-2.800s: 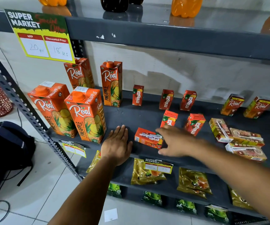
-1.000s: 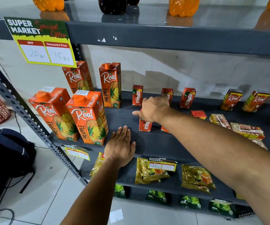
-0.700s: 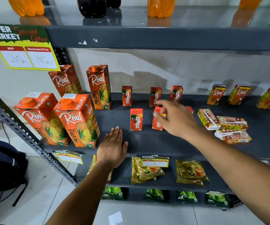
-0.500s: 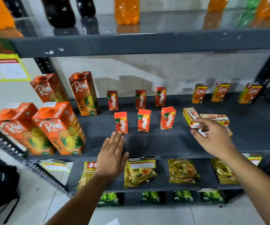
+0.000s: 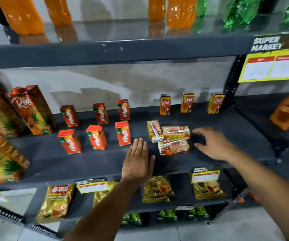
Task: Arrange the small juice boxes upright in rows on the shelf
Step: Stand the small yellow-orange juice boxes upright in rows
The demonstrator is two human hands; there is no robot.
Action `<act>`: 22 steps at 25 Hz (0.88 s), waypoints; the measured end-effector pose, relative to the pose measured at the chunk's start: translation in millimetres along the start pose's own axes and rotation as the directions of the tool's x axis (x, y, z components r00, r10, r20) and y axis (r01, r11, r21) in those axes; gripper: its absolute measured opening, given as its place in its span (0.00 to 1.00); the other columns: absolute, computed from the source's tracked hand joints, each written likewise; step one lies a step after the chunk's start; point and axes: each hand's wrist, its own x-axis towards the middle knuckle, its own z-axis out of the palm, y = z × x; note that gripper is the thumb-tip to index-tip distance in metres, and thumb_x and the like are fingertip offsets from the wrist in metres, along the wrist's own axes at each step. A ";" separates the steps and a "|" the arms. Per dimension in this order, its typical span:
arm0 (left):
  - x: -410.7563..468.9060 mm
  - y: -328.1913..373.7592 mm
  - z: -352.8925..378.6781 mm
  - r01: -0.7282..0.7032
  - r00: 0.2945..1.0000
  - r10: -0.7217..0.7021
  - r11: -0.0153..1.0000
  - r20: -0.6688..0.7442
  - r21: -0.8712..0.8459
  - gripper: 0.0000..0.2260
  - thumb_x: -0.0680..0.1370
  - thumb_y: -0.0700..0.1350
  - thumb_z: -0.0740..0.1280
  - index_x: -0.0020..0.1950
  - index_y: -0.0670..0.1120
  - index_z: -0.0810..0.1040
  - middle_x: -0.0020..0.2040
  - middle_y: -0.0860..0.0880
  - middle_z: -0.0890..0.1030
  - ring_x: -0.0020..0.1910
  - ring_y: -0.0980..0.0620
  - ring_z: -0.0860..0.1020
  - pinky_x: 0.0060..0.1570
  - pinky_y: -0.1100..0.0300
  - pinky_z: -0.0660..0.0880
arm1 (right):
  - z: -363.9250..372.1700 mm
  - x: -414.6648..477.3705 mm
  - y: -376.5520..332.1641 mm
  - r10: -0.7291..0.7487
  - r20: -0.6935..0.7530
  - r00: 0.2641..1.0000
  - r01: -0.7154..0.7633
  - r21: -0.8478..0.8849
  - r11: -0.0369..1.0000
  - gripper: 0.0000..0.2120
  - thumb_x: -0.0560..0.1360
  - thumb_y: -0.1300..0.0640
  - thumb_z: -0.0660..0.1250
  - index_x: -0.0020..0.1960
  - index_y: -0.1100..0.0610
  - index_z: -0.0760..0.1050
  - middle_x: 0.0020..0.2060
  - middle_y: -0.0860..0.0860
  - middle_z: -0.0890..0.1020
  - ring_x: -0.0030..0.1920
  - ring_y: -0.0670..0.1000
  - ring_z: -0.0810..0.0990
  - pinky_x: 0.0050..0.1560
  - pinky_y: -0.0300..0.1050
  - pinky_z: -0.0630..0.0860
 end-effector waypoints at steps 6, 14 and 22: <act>9.0 5.1 -4.4 0.063 0.974 -0.087 0.991 0.210 0.119 0.30 0.81 0.57 0.44 0.77 0.39 0.46 0.79 0.42 0.46 0.77 0.47 0.43 0.74 0.54 0.42 | -3.2 67.0 7.2 -0.046 0.136 0.990 0.042 0.027 0.999 0.28 0.73 0.59 0.70 0.71 0.57 0.66 0.71 0.55 0.70 0.69 0.55 0.69 0.67 0.48 0.66; 12.6 -0.3 2.5 0.029 0.973 -0.064 0.987 0.220 0.160 0.31 0.81 0.58 0.43 0.77 0.39 0.46 0.79 0.42 0.45 0.77 0.47 0.42 0.74 0.53 0.41 | -4.8 88.9 24.8 -0.035 0.211 0.977 0.019 0.075 0.997 0.31 0.69 0.62 0.74 0.70 0.59 0.68 0.65 0.56 0.75 0.63 0.56 0.74 0.63 0.49 0.70; 11.4 -1.5 6.1 0.037 0.983 -0.057 0.993 0.177 0.113 0.31 0.81 0.59 0.44 0.77 0.40 0.47 0.79 0.42 0.47 0.77 0.47 0.43 0.75 0.53 0.42 | -81.5 87.5 33.9 -0.271 0.274 0.923 0.336 -0.227 0.914 0.14 0.76 0.49 0.62 0.57 0.53 0.78 0.49 0.51 0.79 0.56 0.56 0.77 0.58 0.51 0.73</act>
